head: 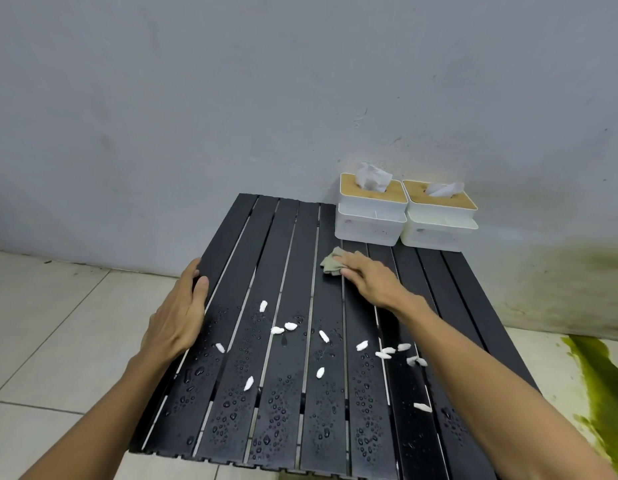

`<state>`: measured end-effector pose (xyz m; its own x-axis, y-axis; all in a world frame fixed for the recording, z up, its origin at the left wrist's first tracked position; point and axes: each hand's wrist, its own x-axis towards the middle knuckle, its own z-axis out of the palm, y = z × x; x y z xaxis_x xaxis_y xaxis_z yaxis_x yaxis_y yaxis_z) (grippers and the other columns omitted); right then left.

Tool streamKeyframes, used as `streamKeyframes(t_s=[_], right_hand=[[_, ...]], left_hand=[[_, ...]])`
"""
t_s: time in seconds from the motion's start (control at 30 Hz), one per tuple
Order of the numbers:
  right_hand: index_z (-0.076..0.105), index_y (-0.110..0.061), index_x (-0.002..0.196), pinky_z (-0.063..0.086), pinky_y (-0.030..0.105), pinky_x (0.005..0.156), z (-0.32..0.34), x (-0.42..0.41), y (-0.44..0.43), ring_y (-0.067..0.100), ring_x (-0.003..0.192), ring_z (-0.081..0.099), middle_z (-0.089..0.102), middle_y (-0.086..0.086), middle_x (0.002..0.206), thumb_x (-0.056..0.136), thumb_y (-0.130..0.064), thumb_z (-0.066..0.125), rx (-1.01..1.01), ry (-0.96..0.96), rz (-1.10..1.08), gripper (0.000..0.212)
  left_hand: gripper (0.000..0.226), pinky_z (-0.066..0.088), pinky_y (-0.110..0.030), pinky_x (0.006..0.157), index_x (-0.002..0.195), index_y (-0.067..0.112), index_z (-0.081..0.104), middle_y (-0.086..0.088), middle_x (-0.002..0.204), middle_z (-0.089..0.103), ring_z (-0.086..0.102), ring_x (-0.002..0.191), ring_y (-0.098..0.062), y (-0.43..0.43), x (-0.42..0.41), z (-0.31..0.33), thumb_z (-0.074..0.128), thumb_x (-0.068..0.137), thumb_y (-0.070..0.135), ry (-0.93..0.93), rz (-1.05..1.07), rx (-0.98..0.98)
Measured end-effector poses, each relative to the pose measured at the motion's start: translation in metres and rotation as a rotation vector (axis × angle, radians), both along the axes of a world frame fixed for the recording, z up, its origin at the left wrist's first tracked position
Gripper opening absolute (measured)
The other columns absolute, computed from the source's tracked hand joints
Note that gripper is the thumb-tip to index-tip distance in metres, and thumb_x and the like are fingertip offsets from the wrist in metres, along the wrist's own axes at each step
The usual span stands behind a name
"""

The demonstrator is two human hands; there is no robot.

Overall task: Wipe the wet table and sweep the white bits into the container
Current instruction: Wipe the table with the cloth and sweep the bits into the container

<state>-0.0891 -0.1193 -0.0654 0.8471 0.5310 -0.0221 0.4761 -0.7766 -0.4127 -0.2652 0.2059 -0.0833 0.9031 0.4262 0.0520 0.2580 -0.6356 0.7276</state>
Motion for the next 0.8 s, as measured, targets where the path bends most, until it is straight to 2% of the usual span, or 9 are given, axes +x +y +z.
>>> streamKeyframes(t_s=[0.1,0.27,0.3,0.37,0.47,0.53,0.63,0.7,0.8], right_hand=[[0.041,-0.041,0.148,0.038,0.057,0.11,0.003,-0.027,0.0,0.018,0.149,0.031,0.034,-0.016,0.159,0.105,-0.034,0.043,-0.014,-0.063,0.059,0.044],[0.053,-0.038,0.14,0.044,0.04,0.112,0.005,-0.08,-0.027,0.006,0.136,0.049,0.049,-0.02,0.147,0.103,-0.026,0.051,0.086,0.023,0.229,0.039],[0.058,-0.032,0.138,0.049,0.03,0.106,0.012,-0.09,-0.034,-0.001,0.124,0.058,0.055,-0.023,0.14,0.103,-0.022,0.053,0.116,0.042,0.222,0.036],[0.064,-0.023,0.132,0.05,0.009,0.073,0.03,-0.102,-0.047,-0.013,0.08,0.065,0.065,-0.04,0.106,0.102,-0.012,0.054,0.179,0.06,0.148,0.033],[0.058,-0.03,0.129,0.041,0.005,0.057,0.047,-0.088,-0.074,-0.013,0.053,0.057,0.06,-0.044,0.069,0.103,-0.009,0.051,0.269,0.01,-0.068,0.034],[0.061,-0.031,0.132,0.046,0.011,0.066,0.045,-0.068,-0.094,-0.003,0.062,0.066,0.07,-0.032,0.088,0.104,-0.015,0.051,0.277,-0.064,-0.206,0.034],[0.057,-0.036,0.138,0.051,0.038,0.092,0.029,-0.048,-0.114,0.031,0.106,0.069,0.065,-0.007,0.134,0.104,-0.027,0.05,0.135,-0.037,-0.284,0.036],[0.052,-0.037,0.141,0.048,0.045,0.098,0.014,-0.047,-0.115,0.036,0.12,0.061,0.06,-0.001,0.141,0.104,-0.032,0.048,0.012,-0.019,-0.266,0.038],[0.052,-0.04,0.14,0.049,0.046,0.093,0.006,-0.067,-0.108,0.034,0.12,0.061,0.063,-0.003,0.137,0.104,-0.037,0.045,-0.027,-0.092,-0.223,0.036]], left_hand=[[0.049,0.029,-0.052,0.107,0.149,0.045,0.011,0.01,0.156,0.033,0.037,0.139,-0.022,-0.001,0.0,0.001,0.015,0.101,0.056,0.004,-0.019,0.004],[0.054,0.028,-0.048,0.112,0.151,0.037,0.016,-0.001,0.157,0.032,0.033,0.141,-0.024,0.006,0.001,0.001,0.02,0.101,0.056,-0.029,-0.109,0.003],[0.056,0.026,-0.047,0.115,0.153,0.032,0.017,-0.002,0.158,0.03,0.032,0.142,-0.024,0.007,0.0,0.002,0.021,0.101,0.054,-0.032,-0.135,0.011],[0.055,0.023,-0.043,0.117,0.153,0.026,0.021,-0.002,0.159,0.028,0.029,0.144,-0.023,0.007,-0.002,0.003,0.023,0.103,0.049,-0.025,-0.165,0.04],[0.061,0.023,-0.039,0.115,0.152,0.025,0.027,0.0,0.158,0.031,0.03,0.143,-0.022,0.002,-0.015,0.003,0.021,0.099,0.056,-0.039,-0.168,0.061],[0.069,0.023,-0.039,0.115,0.152,0.026,0.028,0.002,0.157,0.033,0.032,0.142,-0.021,-0.003,-0.027,0.001,0.017,0.094,0.063,-0.052,-0.17,0.054],[0.071,0.021,-0.041,0.118,0.152,0.027,0.027,0.002,0.157,0.034,0.028,0.144,-0.02,-0.015,-0.043,-0.005,0.014,0.094,0.065,-0.056,-0.169,0.063],[0.07,0.017,-0.042,0.12,0.152,0.027,0.027,0.0,0.156,0.034,0.024,0.147,-0.02,-0.022,-0.05,-0.008,0.012,0.094,0.063,-0.057,-0.163,0.105],[0.06,0.014,-0.041,0.121,0.152,0.027,0.026,-0.002,0.157,0.034,0.022,0.148,-0.021,-0.029,-0.057,-0.01,0.016,0.1,0.055,-0.054,-0.139,0.129]])
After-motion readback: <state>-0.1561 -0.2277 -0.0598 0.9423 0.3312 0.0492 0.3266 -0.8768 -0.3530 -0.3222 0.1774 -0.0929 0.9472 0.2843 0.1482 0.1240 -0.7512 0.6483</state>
